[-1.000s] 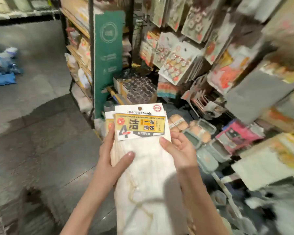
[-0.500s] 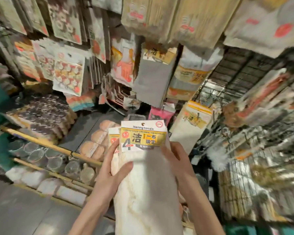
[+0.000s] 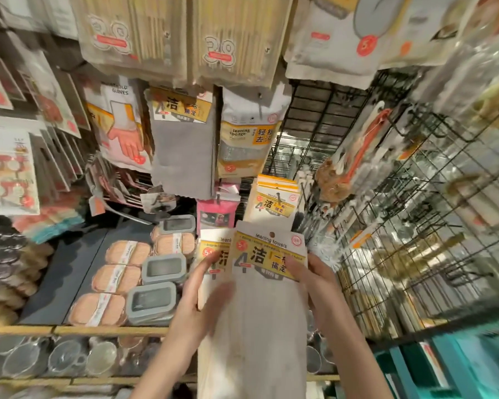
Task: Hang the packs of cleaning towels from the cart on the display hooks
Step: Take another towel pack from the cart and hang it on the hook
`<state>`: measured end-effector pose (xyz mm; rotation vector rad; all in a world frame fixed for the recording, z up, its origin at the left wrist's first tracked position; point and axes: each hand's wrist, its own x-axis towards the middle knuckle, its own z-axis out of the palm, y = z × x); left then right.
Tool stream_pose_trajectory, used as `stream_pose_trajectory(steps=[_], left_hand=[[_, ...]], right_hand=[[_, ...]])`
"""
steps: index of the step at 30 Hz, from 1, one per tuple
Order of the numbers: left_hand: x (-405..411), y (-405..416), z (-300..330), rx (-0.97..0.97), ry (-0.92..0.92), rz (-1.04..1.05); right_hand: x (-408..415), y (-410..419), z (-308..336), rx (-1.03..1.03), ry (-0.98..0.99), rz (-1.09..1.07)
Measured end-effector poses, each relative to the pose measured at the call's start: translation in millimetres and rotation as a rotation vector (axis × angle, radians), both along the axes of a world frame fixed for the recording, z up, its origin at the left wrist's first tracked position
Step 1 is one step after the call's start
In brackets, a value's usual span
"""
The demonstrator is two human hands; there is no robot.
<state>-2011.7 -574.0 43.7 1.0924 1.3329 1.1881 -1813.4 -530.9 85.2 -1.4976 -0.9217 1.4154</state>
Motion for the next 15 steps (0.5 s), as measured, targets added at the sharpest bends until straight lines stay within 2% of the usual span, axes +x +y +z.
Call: stream_pose_trajectory(steps=[3, 9, 15], left_hand=[[5, 9, -6, -0.053, -0.109, -0.022], [33, 32, -7, -0.054, -0.16, 0.026], [43, 48, -16, -0.012, -0.053, 0.101]], right_hand=[[8, 8, -4, -0.009, 0.038, -0.011], [27, 38, -6, -0.003, 0.045, -0.078], [38, 66, -21, 0.036, 0.029, -0.035]])
